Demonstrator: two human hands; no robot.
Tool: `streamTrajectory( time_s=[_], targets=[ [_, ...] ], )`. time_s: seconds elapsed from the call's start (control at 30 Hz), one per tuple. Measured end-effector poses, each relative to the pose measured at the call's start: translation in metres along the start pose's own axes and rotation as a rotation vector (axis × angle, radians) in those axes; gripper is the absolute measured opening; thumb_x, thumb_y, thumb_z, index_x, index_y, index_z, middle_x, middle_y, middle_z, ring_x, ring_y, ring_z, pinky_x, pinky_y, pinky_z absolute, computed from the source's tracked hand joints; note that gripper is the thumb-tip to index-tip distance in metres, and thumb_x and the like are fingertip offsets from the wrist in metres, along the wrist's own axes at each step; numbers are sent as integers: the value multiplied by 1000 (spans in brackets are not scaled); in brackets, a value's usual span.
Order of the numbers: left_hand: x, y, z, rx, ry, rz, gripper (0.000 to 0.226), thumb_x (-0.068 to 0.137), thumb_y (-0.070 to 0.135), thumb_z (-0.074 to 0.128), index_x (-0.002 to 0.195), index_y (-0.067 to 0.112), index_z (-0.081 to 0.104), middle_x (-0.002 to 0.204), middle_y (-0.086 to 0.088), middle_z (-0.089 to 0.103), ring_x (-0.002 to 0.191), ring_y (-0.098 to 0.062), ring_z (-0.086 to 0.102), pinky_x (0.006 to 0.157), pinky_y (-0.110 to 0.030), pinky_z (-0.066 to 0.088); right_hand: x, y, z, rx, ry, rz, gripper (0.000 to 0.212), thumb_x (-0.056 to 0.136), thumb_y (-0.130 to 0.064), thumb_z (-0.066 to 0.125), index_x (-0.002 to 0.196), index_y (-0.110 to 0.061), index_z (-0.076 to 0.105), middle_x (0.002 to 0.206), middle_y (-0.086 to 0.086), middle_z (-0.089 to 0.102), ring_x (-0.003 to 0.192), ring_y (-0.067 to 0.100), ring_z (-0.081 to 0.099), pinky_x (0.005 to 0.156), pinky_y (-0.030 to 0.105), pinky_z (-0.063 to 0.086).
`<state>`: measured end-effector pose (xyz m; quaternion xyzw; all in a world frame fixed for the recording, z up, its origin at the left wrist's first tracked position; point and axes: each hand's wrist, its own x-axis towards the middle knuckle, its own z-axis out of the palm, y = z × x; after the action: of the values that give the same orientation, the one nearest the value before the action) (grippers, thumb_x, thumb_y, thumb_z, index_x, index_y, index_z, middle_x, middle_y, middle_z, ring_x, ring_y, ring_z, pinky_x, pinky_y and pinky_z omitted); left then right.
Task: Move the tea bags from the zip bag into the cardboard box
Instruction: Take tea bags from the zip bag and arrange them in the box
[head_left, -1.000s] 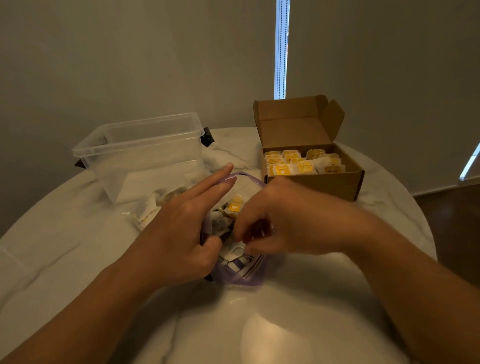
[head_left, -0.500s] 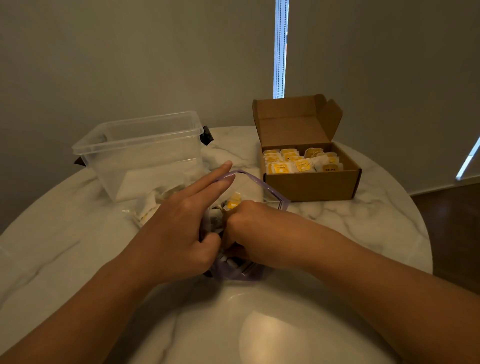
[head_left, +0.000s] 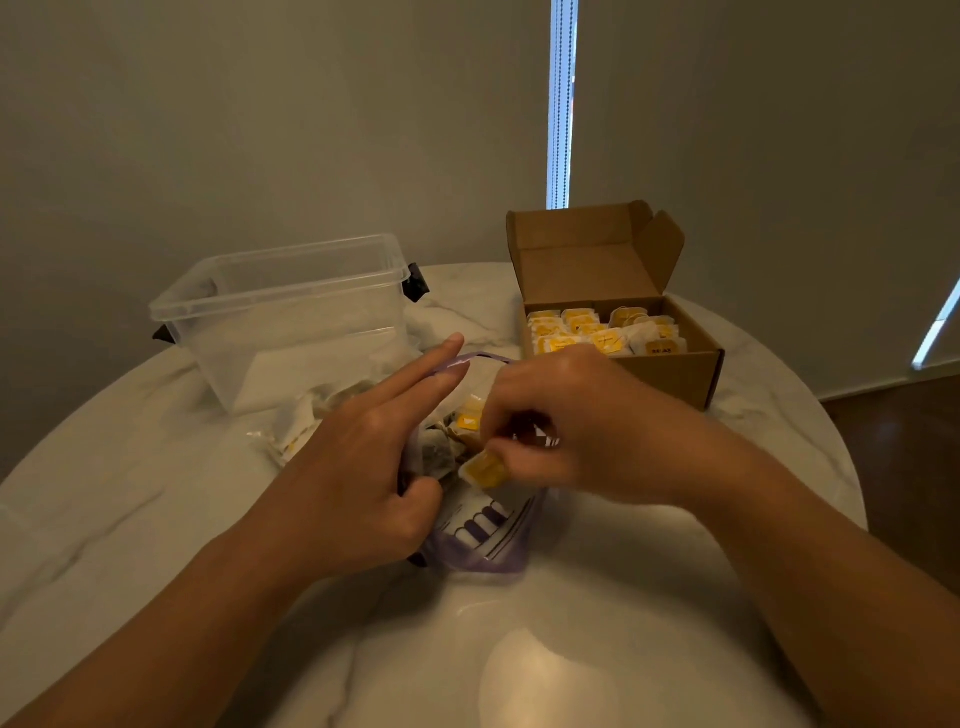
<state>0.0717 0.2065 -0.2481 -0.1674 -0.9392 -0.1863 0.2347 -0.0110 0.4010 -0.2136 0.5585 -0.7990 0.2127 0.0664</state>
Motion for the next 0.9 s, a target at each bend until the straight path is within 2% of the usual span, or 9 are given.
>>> streamTrajectory(
  time_s=[0.1,0.27,0.37,0.43,0.57,0.67,0.77,0.87,0.9],
  targets=[
    [0,0,1,0,-3,-17,82,68,16,55,149,20,43,160,19,26,118,-25,29,64,-1,40,-4,16,-13,243,64,62,7,87,-18,68,93,-21,71,83,-12,67,79,5,65,68,18,55],
    [-1,0,1,-12,11,-23,83,68,16,55,150,20,42,159,20,26,119,-26,29,65,0,41,-10,34,-27,565,128,85,8,87,-6,66,91,-10,72,82,1,72,75,14,69,65,23,56],
    [-1,1,2,0,18,-16,83,68,15,56,150,21,41,160,21,25,122,-23,25,71,-16,52,-12,48,-43,640,232,91,8,86,-11,64,90,-6,70,77,5,71,65,12,65,59,21,52],
    [-2,0,3,-6,21,-13,83,69,15,56,150,23,41,159,23,24,124,-19,22,69,-13,47,-8,62,-55,658,303,117,10,86,-9,63,90,-2,69,74,8,69,62,17,61,57,23,51],
    [-2,-1,3,-22,10,-5,84,69,15,56,150,26,40,159,26,24,123,-6,22,65,-6,38,6,94,-73,561,420,273,7,90,-7,64,92,-4,70,72,6,69,62,16,63,57,23,53],
    [-3,-2,2,-31,2,-6,84,69,15,57,150,26,40,159,26,23,114,-6,41,59,-4,39,14,114,-72,472,439,376,6,90,-8,65,90,-6,71,70,2,69,61,13,64,58,24,54],
    [-3,-2,3,1,14,13,85,69,15,58,150,26,40,159,25,23,123,-5,25,62,-5,37,14,124,-58,367,388,451,6,89,-8,66,88,-6,72,69,3,69,56,7,62,55,24,52],
    [-2,-1,2,-8,4,16,84,67,14,57,149,24,42,159,22,27,115,2,41,65,-5,35,12,130,-47,232,258,489,8,89,-11,67,87,-8,73,70,2,69,55,1,60,52,17,47],
    [-2,-1,2,-20,-3,13,83,68,14,56,149,23,42,159,22,27,117,0,39,67,-6,36,12,132,-45,188,244,503,8,89,-12,68,85,-10,74,69,-1,69,56,0,60,51,13,45]
  ],
)
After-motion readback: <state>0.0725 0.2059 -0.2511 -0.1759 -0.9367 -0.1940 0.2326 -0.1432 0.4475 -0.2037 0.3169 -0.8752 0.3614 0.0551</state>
